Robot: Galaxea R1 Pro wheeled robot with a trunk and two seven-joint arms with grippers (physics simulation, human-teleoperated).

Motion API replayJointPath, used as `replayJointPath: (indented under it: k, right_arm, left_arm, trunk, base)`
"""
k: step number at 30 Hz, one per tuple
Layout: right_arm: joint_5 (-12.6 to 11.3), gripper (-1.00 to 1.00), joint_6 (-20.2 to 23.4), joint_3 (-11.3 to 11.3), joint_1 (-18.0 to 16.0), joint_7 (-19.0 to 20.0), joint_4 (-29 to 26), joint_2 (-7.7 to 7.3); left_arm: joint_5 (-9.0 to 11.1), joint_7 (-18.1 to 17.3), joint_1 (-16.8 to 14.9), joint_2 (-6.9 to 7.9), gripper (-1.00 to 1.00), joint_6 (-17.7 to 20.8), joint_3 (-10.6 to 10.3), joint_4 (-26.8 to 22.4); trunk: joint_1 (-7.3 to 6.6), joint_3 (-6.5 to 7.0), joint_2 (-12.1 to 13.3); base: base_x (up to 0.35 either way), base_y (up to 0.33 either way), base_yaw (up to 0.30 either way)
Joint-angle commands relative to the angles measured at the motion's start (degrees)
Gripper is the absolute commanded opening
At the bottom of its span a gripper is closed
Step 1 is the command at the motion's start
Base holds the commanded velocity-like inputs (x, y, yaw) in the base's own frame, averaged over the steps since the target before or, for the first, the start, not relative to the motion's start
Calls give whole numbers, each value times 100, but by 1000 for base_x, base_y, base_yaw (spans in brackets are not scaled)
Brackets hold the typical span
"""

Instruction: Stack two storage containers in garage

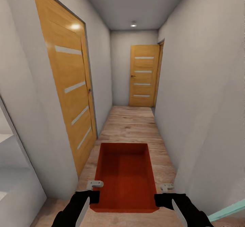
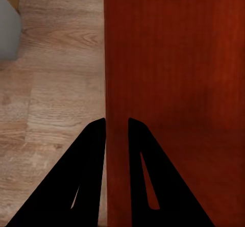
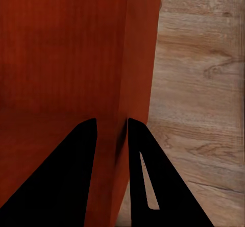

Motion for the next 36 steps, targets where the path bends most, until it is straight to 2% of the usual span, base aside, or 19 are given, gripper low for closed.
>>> replayJointPath:
  k: [1, 8, 20, 36]
  right_arm:
    - [118, -100, -376, 53, -3, -20, -15, -44]
    - [118, -100, -376, 53, -5, -20, -15, -44]
    - [118, -100, -376, 53, -3, -20, -15, -44]
    - [118, -100, -376, 53, -3, -20, -15, -45]
  left_arm:
    - [-106, 29, -4, 4, -100, 36, 47, -4]
    - [-106, 29, -4, 4, -100, 36, 47, -5]
    - [-106, 29, -4, 4, -100, 36, 47, -2]
    - [-106, 29, -4, 4, -100, 36, 47, -2]
  trunk:
    - [5, -10, -8]
    - [5, -10, -8]
    - [5, -10, -8]
    - [5, -10, -8]
  base:
    - [315, 124, -275]
    - [315, 124, -225]
    - [315, 116, -12]
    - [324, 6, -43]
